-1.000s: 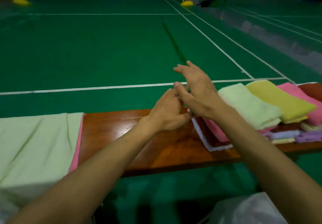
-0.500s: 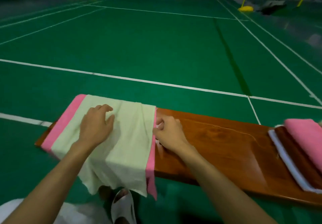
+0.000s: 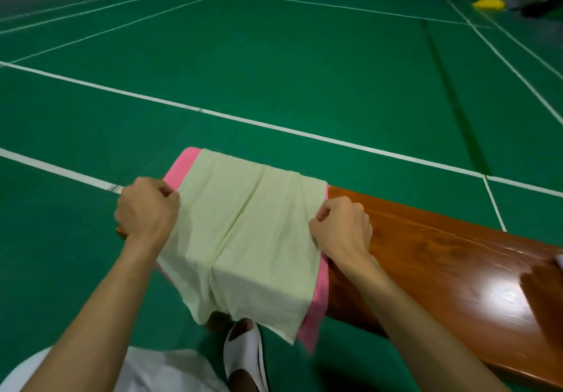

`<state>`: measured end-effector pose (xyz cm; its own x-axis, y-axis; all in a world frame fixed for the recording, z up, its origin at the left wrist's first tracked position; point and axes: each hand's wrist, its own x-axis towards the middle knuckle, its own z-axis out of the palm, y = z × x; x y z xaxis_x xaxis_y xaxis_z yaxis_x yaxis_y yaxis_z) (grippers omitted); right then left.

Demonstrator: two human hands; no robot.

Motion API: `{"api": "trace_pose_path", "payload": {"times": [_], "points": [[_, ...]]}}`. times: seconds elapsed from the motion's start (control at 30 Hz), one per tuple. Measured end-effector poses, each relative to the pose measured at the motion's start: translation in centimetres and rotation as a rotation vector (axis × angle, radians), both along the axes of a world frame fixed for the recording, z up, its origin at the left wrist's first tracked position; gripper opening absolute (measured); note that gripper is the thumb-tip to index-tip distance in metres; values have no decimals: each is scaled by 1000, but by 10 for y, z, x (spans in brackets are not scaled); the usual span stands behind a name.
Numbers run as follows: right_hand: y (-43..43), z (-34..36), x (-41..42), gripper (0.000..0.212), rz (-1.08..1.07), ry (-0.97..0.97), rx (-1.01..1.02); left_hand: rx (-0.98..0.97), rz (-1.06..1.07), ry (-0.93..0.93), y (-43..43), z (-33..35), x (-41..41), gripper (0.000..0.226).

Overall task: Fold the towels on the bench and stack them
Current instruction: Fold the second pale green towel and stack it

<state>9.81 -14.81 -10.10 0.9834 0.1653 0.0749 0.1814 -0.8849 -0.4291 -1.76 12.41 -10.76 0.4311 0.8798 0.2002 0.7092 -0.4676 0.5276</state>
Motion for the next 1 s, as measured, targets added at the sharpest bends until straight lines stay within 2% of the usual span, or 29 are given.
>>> {"api": "trace_pose_path", "payload": {"times": [0.1,0.2,0.37,0.53,0.6,0.7,0.77,0.83,0.9,0.97,1.0], "points": [[2,3,-2,9,22,-1,8,67,-40,-27,-3,2,1,14],[2,2,-2,21,32,42,24,50,-97,-3,-7,2,2,24],[3,0,-5,14,94,-3,50,107,-107,-32,-8,1,4,13],[4,-3,-6,22,89,-9,139,147,-141,-150,1,4,0,14],[0,-1,-4,26,74,-13,182,101,-152,-244,7,9,0,11],[-3,-2,-7,36,143,-18,43,-36,-196,-352,7,15,1,8],[-1,-5,-10,24,197,6,7,-138,-202,-371,3,15,3,9],[-1,-2,-9,13,214,-16,107,-170,-211,-381,2,16,4,11],[-3,10,-5,10,200,-29,310,-145,-211,-457,3,27,3,9],[-3,24,-1,12,178,85,569,-123,-194,-565,5,46,4,15],[-1,29,1,14,159,208,667,-123,-185,-602,7,54,4,17]]}}
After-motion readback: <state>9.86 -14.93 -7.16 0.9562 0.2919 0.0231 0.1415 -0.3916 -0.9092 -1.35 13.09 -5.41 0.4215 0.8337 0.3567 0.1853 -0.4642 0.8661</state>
